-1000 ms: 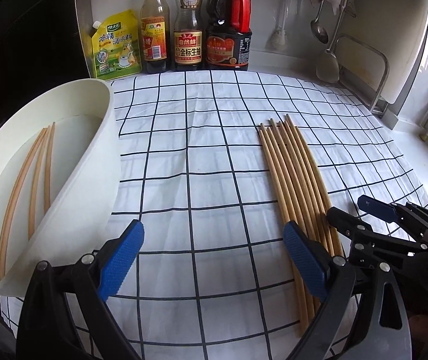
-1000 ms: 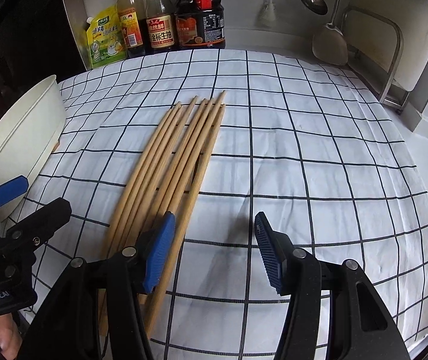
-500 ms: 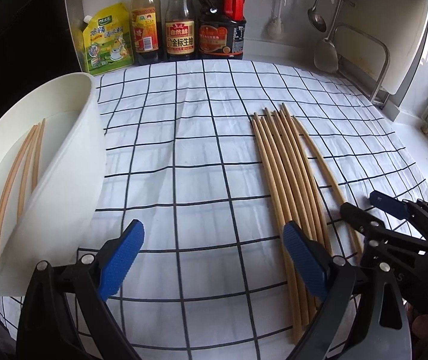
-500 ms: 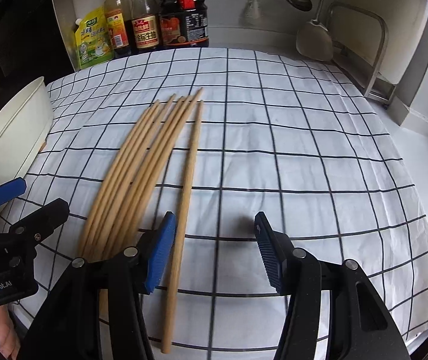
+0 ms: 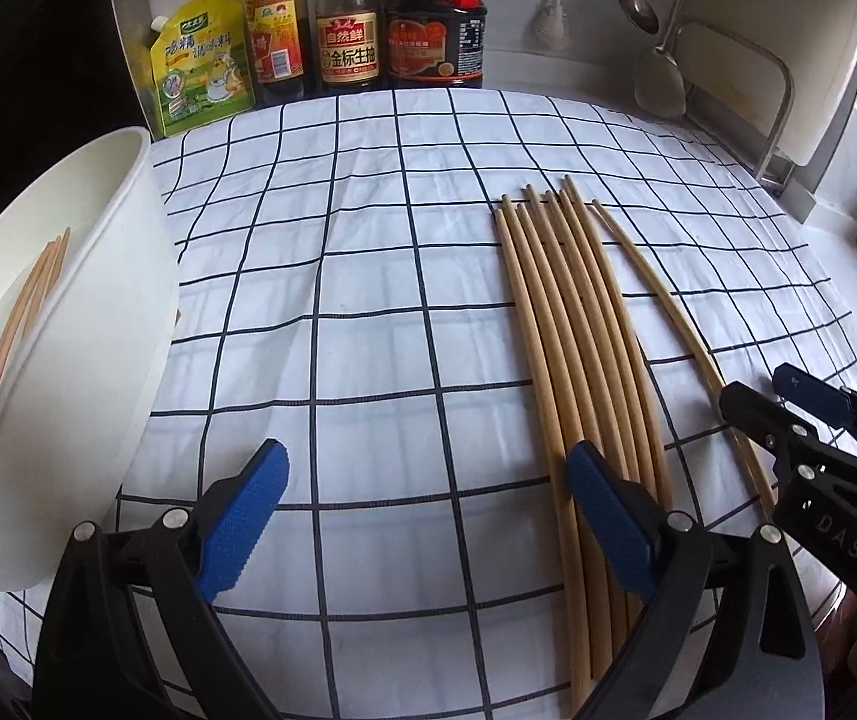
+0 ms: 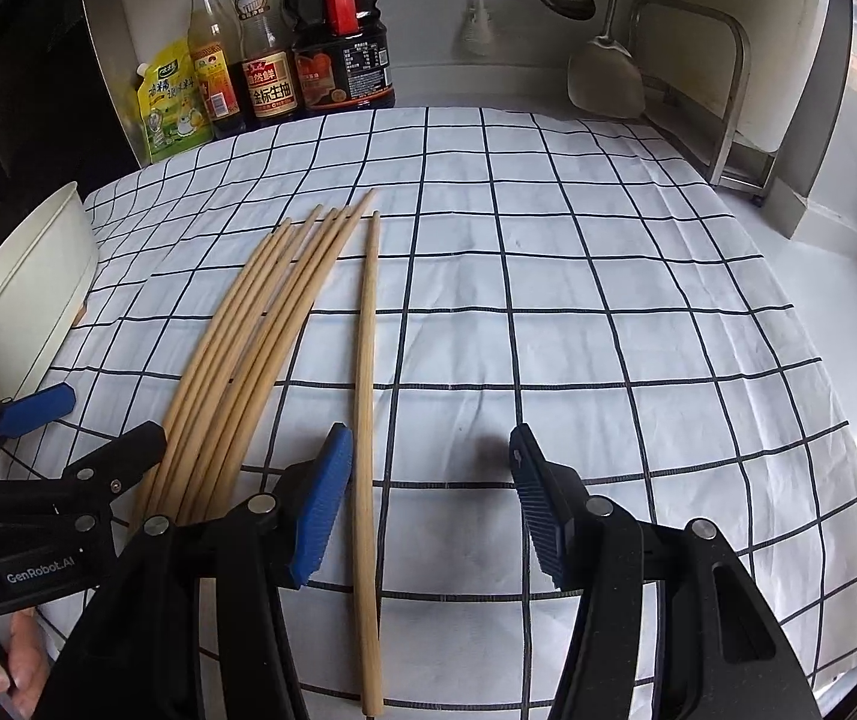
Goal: Organize utensils
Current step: 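Position the left tool over the chopstick row while the right tool aligns beside it, then close the left tool on one chopstick while the right tool grasps another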
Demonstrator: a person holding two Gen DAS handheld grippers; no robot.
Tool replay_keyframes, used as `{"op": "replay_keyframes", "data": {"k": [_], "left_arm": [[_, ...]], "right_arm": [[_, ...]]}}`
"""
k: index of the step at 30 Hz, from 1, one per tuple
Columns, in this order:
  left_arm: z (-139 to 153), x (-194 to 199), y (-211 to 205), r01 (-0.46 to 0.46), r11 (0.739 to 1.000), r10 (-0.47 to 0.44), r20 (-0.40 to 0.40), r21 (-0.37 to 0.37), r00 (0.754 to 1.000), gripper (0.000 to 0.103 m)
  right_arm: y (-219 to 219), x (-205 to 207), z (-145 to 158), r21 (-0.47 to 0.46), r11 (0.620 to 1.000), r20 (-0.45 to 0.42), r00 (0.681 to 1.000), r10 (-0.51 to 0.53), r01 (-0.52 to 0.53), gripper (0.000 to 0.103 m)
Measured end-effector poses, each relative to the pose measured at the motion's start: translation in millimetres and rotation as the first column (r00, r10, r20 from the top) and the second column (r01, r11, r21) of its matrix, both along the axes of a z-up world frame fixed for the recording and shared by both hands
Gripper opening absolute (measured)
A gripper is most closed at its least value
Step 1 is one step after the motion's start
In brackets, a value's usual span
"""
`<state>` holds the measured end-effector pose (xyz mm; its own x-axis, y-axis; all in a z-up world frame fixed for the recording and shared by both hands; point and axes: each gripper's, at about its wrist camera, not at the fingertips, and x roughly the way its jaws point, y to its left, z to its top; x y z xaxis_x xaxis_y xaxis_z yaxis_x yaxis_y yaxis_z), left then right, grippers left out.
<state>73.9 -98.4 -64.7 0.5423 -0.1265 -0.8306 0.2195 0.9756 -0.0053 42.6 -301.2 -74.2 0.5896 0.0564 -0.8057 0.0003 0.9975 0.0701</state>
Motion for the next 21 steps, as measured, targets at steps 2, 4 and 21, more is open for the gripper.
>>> {"op": "replay_keyframes", "data": {"k": [2, 4, 21], "left_arm": [[-0.7, 1.2, -0.6, -0.005, 1.0, 0.004, 0.003, 0.009, 1.0, 0.094], [-3.1, 3.5, -2.5, -0.009, 0.999, 0.009, -0.003, 0.033, 1.0, 0.094], [3.7, 5.1, -17.1, 0.046, 0.999, -0.045, -0.012, 0.011, 0.999, 0.034]], "right_arm": [[0.6, 0.2, 0.1, 0.0, 1.0, 0.002, 1.0, 0.006, -0.006, 0.052], [0.0, -0.3, 0.0, 0.002, 1.0, 0.004, 1.0, 0.01, -0.01, 0.052], [20.3, -0.9, -3.2, -0.081, 0.994, 0.038, 0.996, 0.079, -0.076, 0.006]]}}
